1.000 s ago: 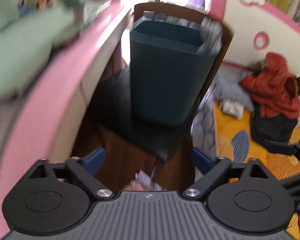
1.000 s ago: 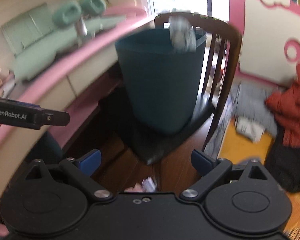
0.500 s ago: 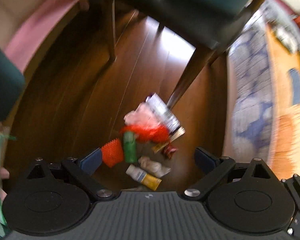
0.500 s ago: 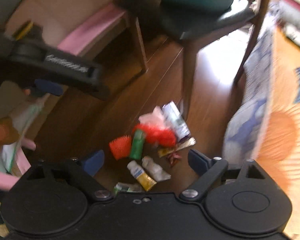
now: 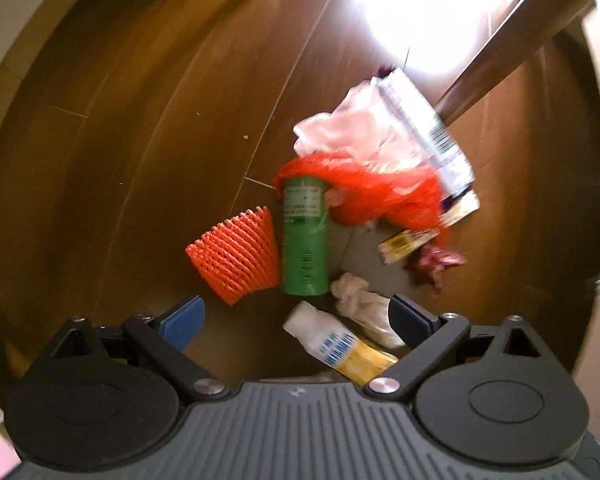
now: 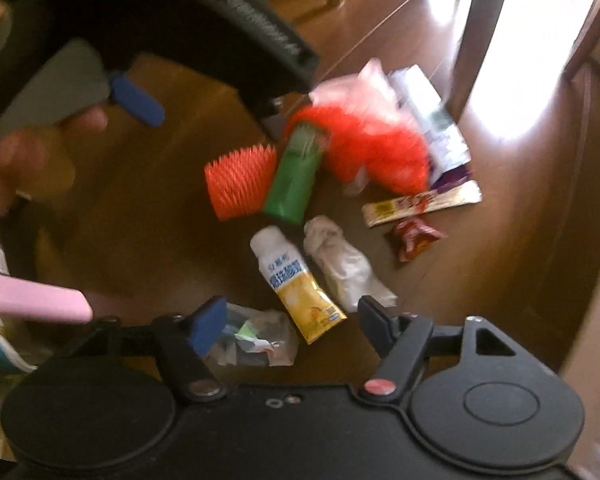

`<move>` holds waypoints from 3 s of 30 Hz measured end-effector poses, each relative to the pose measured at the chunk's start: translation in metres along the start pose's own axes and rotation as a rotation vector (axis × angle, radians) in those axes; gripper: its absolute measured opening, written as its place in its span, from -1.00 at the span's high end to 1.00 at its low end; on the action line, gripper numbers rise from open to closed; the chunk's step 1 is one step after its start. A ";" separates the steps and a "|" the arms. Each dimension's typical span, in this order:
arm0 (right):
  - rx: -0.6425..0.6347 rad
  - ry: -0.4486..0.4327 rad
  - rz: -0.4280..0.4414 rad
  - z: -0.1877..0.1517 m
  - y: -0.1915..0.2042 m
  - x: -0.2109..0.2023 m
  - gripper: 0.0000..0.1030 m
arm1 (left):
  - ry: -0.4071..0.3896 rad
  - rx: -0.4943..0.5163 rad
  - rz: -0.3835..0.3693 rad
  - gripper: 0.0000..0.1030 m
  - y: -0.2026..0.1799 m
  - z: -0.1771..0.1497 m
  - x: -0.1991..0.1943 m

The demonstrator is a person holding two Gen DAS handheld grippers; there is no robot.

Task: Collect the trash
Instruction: 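Grasp the green can with left tool while right tool grasps the yogurt bottle, then lift green can and yogurt bottle over the teal wastebasket with both tools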

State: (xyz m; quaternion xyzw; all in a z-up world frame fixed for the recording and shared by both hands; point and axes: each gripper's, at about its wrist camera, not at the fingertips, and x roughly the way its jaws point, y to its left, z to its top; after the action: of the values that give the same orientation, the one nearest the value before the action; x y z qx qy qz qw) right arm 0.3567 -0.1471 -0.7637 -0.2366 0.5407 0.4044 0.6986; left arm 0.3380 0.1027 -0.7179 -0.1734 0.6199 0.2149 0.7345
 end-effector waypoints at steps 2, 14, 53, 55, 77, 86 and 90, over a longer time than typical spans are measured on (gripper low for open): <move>-0.058 0.006 -0.017 -0.002 0.007 0.026 -0.32 | 0.001 0.032 -0.001 -0.92 -0.003 0.002 0.024; -0.304 0.015 -0.059 -0.008 0.025 0.110 0.08 | 0.009 0.078 0.031 -0.90 -0.010 0.026 0.122; 0.424 -0.020 0.058 0.017 -0.009 -0.136 0.25 | 0.037 -0.038 -0.022 0.06 -0.015 0.008 -0.035; 0.447 -0.043 0.062 0.024 -0.011 -0.169 0.25 | 0.041 -0.049 -0.052 0.06 -0.016 0.005 -0.067; 0.369 -0.410 0.010 0.129 -0.028 -0.536 0.25 | -0.241 0.031 -0.270 0.06 -0.040 0.020 -0.476; 0.340 -0.551 -0.078 0.211 -0.054 -0.609 0.25 | -0.430 0.068 -0.299 0.06 -0.071 0.073 -0.578; 0.336 -0.587 -0.117 0.252 -0.072 -0.629 0.25 | -0.477 0.063 -0.315 0.06 -0.087 0.108 -0.611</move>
State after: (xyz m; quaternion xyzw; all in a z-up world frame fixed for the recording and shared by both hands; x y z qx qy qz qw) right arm 0.5024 -0.1879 -0.0990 -0.0225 0.3609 0.3198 0.8758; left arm 0.3893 0.0235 -0.0986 -0.1892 0.4014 0.1135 0.8889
